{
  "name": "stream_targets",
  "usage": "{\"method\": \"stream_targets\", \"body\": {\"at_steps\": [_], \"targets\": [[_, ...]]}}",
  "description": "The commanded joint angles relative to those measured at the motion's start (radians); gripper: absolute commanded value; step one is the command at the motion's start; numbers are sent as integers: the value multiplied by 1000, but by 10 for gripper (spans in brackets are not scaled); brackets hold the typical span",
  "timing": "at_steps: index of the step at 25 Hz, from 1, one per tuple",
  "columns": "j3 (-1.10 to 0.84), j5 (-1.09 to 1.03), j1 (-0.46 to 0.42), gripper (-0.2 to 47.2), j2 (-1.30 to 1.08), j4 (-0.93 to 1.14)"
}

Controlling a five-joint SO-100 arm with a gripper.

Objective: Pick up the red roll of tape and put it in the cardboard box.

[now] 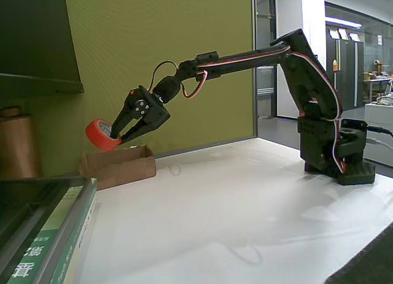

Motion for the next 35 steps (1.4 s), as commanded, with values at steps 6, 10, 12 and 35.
{"method": "stream_targets", "body": {"at_steps": [6, 10, 12, 35], "targets": [[-37, -31, 72, 1, 35, -40], [-23, -35, 106, 1, 25, -64], [-18, -40, 121, 1, 15, -66], [-84, -28, 156, 1, -140, -54]]}}
